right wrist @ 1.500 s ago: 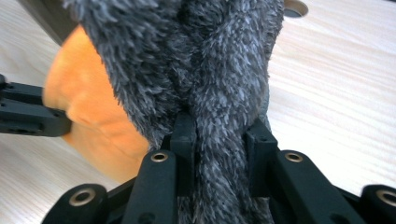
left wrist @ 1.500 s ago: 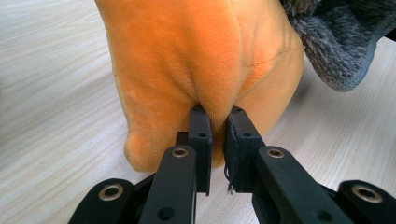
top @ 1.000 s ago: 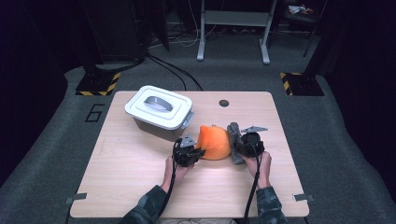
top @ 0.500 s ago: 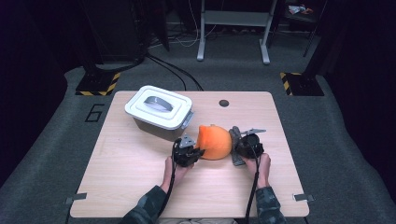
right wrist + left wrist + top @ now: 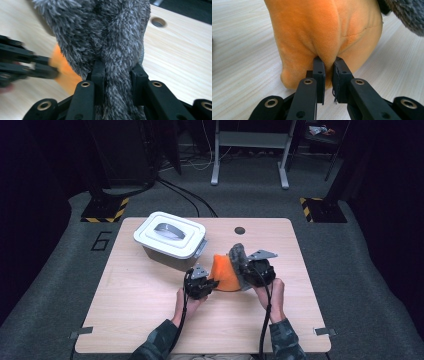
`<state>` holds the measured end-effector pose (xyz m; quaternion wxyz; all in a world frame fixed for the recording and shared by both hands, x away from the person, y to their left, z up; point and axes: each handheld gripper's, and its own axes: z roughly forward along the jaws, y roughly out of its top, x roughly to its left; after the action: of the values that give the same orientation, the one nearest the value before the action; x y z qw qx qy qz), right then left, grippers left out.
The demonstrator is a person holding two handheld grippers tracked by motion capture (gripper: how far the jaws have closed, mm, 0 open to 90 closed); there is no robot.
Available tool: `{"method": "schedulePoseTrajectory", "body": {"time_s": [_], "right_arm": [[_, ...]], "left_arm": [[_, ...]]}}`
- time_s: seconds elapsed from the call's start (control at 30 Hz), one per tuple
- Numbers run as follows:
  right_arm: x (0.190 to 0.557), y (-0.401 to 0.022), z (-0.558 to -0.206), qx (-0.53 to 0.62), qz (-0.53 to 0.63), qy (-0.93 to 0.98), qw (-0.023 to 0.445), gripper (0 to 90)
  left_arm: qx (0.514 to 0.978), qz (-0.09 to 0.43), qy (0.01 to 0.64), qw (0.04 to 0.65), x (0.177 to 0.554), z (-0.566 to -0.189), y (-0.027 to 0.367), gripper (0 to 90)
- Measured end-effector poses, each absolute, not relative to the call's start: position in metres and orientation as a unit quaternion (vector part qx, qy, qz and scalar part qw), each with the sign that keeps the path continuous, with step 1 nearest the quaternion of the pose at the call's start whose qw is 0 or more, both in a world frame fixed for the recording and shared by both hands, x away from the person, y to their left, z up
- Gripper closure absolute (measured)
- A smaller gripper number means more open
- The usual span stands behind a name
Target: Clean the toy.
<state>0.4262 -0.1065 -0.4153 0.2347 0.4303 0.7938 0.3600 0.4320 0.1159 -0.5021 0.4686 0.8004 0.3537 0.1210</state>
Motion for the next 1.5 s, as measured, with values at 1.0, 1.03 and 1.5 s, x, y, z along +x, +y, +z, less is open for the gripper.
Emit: {"method": "schedulePoseTrajectory", "body": {"time_s": [1.0,1.03,1.5], "right_arm": [[0.435,-0.126,-0.446,0.468,0.333,0.785,0.232,69.8],[0.435,-0.126,-0.446,0.468,0.333,0.785,0.232,69.8],[0.451,-0.148,-0.484,0.520,0.288,0.778,0.203,70.2]], "left_arm": [[0.800,0.127,0.351,0.470,0.431,-0.505,0.116,81.6],[0.800,0.127,0.351,0.470,0.431,-0.505,0.116,81.6],[0.799,0.124,0.353,0.471,0.432,-0.506,0.117,81.6]]}}
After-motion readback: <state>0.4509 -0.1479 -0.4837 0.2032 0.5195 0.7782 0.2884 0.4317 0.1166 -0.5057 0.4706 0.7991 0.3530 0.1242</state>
